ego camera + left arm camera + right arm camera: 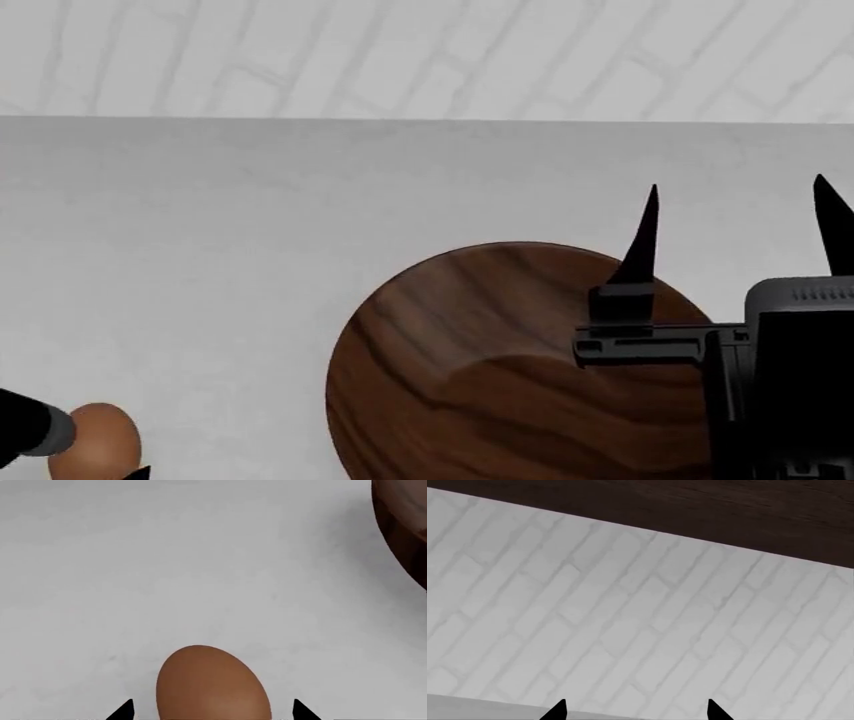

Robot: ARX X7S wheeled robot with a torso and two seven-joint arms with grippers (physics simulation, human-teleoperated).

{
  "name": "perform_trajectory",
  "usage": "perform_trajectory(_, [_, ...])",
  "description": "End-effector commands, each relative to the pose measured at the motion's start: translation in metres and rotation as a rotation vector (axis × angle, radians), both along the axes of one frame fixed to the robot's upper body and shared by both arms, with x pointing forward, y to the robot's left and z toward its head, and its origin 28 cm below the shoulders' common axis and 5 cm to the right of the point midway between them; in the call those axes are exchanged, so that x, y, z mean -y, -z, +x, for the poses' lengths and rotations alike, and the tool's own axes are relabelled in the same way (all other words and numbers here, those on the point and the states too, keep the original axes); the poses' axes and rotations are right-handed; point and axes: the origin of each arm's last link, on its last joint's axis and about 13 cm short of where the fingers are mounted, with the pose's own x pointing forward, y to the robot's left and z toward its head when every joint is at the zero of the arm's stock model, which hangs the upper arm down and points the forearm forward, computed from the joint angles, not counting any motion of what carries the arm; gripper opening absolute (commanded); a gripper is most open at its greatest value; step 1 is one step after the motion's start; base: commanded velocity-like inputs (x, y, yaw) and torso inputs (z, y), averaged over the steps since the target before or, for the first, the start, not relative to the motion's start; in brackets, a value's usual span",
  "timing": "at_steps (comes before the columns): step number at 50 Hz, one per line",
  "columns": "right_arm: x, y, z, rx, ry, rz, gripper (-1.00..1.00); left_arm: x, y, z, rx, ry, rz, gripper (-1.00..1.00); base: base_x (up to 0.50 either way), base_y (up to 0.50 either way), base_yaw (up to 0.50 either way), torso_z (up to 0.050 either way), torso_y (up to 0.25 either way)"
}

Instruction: Place the eggs and milk next to the bowl.

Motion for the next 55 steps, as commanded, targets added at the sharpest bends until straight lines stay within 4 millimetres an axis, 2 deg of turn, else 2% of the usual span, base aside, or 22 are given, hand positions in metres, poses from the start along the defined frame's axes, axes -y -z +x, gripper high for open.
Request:
perform_trajectory(1, [0.001, 0.001, 0.0, -0.001, 0.002, -0.002, 1.0, -0.001, 0.011, 0.004, -0.026, -0.006, -0.001, 1.0, 0.0, 0.0, 0.0, 0.0, 0.0])
perform_trajectory(21, [0.0, 0.0, -0.001, -0.004, 0.004, -0.006, 1.0, -0.001, 0.021, 0.007, -0.047, -0.006, -0.005, 1.0, 0.0, 0.0, 0.0, 0.0, 0.0])
perform_trajectory(22, [0.001, 0.001, -0.001, -0.004, 0.004, -0.006, 1.0, -0.001, 0.022, 0.007, -0.049, -0.004, -0.006, -1.0, 0.0, 0.0, 0.0, 0.0, 0.0])
perform_trajectory(39, [0.001, 0.002, 0.0, -0.009, 0.001, -0.007, 1.0, -0.001, 0.02, 0.005, -0.032, -0.002, 0.005, -1.0, 0.0, 0.0, 0.0, 0.0, 0.0])
perform_trajectory(55, [0.0, 0.002, -0.001, -0.01, -0.001, -0.007, 1.0, -0.002, 0.0, 0.003, 0.047, 0.11, -0.015, -1.0, 0.0, 0.0, 0.0, 0.0, 0.0])
